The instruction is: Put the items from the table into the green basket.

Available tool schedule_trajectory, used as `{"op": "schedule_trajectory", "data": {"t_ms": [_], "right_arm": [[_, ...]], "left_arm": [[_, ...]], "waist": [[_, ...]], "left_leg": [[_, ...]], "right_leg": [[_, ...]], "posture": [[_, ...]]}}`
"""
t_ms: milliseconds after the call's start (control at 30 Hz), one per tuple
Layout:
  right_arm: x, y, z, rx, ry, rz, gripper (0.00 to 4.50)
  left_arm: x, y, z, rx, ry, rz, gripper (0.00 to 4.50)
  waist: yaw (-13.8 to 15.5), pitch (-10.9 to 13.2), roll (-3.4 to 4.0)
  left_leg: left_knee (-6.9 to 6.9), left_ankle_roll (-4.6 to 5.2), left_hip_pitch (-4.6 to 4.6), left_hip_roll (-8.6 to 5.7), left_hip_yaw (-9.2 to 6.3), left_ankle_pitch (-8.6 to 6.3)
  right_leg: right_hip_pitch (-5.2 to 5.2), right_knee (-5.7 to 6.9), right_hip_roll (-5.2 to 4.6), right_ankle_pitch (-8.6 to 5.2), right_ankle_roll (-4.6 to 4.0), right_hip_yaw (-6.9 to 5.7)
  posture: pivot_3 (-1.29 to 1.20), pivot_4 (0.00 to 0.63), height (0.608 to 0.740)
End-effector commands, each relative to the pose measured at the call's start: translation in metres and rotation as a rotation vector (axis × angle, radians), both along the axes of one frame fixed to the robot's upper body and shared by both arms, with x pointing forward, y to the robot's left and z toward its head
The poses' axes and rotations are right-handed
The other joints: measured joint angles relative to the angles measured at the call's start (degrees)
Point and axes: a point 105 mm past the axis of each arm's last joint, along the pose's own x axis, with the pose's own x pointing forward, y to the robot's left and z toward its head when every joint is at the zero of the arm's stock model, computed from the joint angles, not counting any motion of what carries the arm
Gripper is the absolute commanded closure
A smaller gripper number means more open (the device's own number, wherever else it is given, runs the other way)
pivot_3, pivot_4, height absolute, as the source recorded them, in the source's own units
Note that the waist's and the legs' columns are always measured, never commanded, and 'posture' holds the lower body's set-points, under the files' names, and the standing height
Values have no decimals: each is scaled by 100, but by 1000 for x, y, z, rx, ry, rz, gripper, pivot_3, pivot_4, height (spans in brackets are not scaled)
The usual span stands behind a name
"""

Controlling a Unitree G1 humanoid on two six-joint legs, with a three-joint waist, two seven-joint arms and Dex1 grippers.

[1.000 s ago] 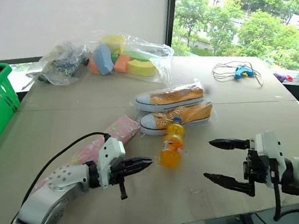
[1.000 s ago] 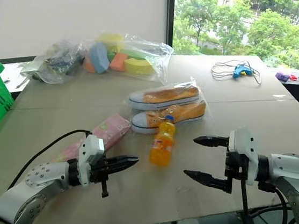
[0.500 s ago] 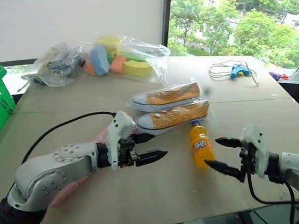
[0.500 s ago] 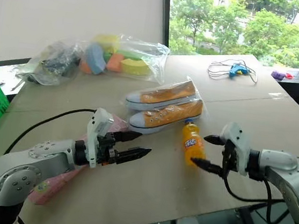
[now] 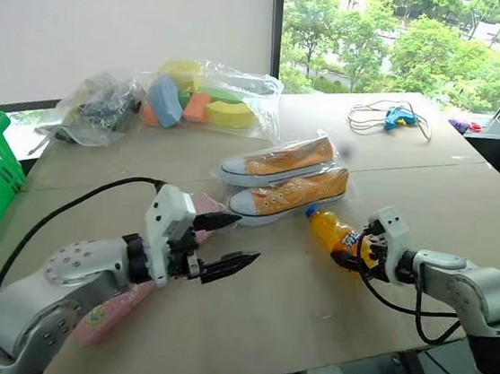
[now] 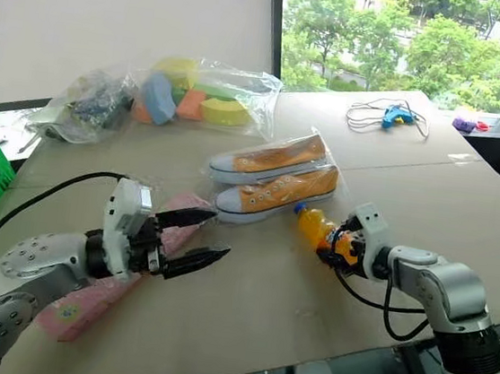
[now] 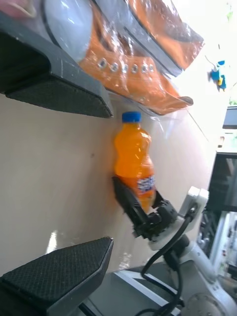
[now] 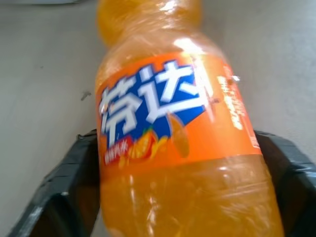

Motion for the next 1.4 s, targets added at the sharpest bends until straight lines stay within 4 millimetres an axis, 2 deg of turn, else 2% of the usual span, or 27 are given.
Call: {"op": "schedule_trajectory", "data": {"t_ms": [33,233,400,567,733,867,967,1000,1033,1100,1133,1200,1233,1267,1333,1367,1400], "right_arm": [[14,-18,4,-71,-69,-50,1268],[18,7,36,96,-239,66,1268],[-14,66,104,423,-383,409,1268],[-29,99,131,531,-433,591,1268],[-42,117,135,542,-422,766,1269],[-41,124,133,529,-419,806,1269],[-41,126,133,527,-425,820,1269],[-41,126,133,528,-427,824,1269],[-40,127,134,527,-439,826,1269],[-38,127,136,524,-466,832,1269],[-35,127,142,549,-503,815,1269],[-32,126,145,557,-519,803,250],[-28,126,143,518,-548,795,0],[-26,125,140,497,-552,787,0],[-23,119,134,419,-583,809,0],[-17,117,136,396,-613,796,0],[-14,117,141,385,-629,795,0]], "left_arm": [[-4,-4,11,-13,-59,-14,440],[-7,-6,9,-146,83,26,440],[-5,-12,8,-378,332,80,440],[10,-18,16,-554,449,113,440],[34,-23,36,-677,437,132,440],[37,-29,46,-701,416,94,440],[36,-29,47,-698,407,96,1189],[33,-30,46,-685,408,84,1657],[32,-29,46,-692,410,90,1899],[32,-25,48,-713,404,110,1913],[32,-22,49,-714,393,119,1913],[36,-11,53,-719,350,168,1914],[38,-2,58,-733,320,204,1914],[40,9,64,-748,283,239,1914],[48,42,81,-740,142,369,1914],[55,65,91,-724,36,483,1914],[65,98,102,-699,-85,674,1914]], "waist": [[8,-8,-14],[7,-8,-20],[-37,24,10],[5,23,1],[60,24,-2],[47,23,-5],[68,23,-5],[84,23,-5],[98,23,-5],[112,24,-4],[117,24,-4],[132,27,-2],[133,29,1],[139,29,1],[154,29,-7],[158,30,-7],[160,30,-7]], "left_leg": [[1,0,0,-2,2,0],[8,3,-6,-4,3,0],[-8,3,-8,15,-10,-1],[-8,3,-4,25,-33,-1],[10,1,-4,2,-35,0],[9,2,-9,-10,-24,0],[7,1,-11,-10,-34,0],[6,1,-13,-10,-40,0],[5,1,-17,-10,-47,0],[3,0,-17,-10,-51,1],[2,0,-16,-9,-51,1],[3,0,-17,-9,-52,1],[3,-1,-16,-8,-51,1],[3,-1,-14,-8,-48,1],[3,-1,-14,-6,-51,1],[3,-2,-15,-6,-52,1],[3,-3,-15,-6,-53,2]], "right_leg": [[1,-4,-1,2,3,5],[-2,-9,-2,15,25,12],[-10,-7,16,27,46,11],[-14,-3,27,27,44,3],[-13,-11,5,28,45,-17],[-14,-20,-6,32,46,-7],[-15,-25,-4,33,43,-11],[-16,-26,-4,34,40,-10],[-18,-27,-2,35,37,-10],[-18,-28,0,33,38,-11],[-18,-28,0,32,39,-11],[-18,-27,1,30,42,-12],[-18,-26,1,30,43,-13],[-18,-26,1,30,44,-13],[-18,-27,0,29,46,-20],[-18,-27,0,29,46,-24],[-18,-28,-1,28,44,-34]], "posture": [[85,0,740],[83,0,740],[62,0,740],[56,0,740],[62,0,740],[73,0,740],[79,0,740],[79,0,740],[80,0,740],[80,0,740],[80,0,740],[86,0,740],[84,0,740],[84,0,740],[99,0,740],[104,0,740],[125,0,740]]}}
